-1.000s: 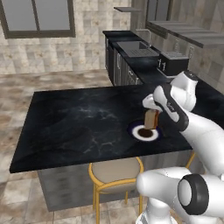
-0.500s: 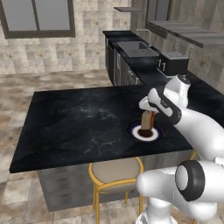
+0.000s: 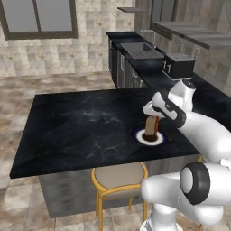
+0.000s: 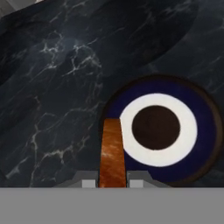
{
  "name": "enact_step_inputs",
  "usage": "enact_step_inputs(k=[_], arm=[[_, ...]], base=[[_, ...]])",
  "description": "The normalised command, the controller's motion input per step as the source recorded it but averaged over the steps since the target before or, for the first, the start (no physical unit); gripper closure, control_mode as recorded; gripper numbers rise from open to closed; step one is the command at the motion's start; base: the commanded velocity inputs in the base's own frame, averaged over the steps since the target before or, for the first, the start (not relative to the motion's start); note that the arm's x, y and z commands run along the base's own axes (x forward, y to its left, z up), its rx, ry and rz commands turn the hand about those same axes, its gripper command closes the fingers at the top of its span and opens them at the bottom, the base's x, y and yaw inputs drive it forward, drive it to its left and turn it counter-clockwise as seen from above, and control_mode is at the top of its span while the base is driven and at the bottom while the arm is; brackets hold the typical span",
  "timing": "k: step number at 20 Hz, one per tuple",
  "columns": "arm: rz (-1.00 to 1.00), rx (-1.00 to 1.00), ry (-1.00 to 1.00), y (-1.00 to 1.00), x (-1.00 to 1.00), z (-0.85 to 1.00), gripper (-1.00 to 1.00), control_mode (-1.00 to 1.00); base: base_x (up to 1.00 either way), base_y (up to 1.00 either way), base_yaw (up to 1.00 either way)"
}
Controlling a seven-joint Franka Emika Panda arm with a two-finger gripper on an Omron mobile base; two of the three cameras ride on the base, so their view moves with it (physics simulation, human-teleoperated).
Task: Start the toaster. Once the lever pops up, take the bread to the plate on the dining counter.
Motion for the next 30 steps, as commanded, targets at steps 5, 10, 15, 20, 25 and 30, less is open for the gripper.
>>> enact_step_inputs(k=[5,10,15,20,25,30], arm=[[0.0,0.0,-0.05,0.0,0.0,-0.17,1.0,-1.0],[0.0,0.0,-0.05,0.0,0.08,-0.19,1.0,-1.0],[0.0,0.0,-0.01,0.02,0.03,-0.04,1.0,-1.0],[0.0,0.0,0.0,0.01,0.14,0.0,1.0,-1.0],[0.0,0.0,0.0,0.02,0.17,0.0,1.0,-1.0],[0.0,0.0,0.0,0.02,0.1,-0.03,1.0,-1.0]], base=[[0.0,0.0,0.0],[0.0,0.0,0.0],[0.0,0.0,0.0],[0.0,0.0,0.0],[0.0,0.0,0.0],[0.0,0.0,0.0]])
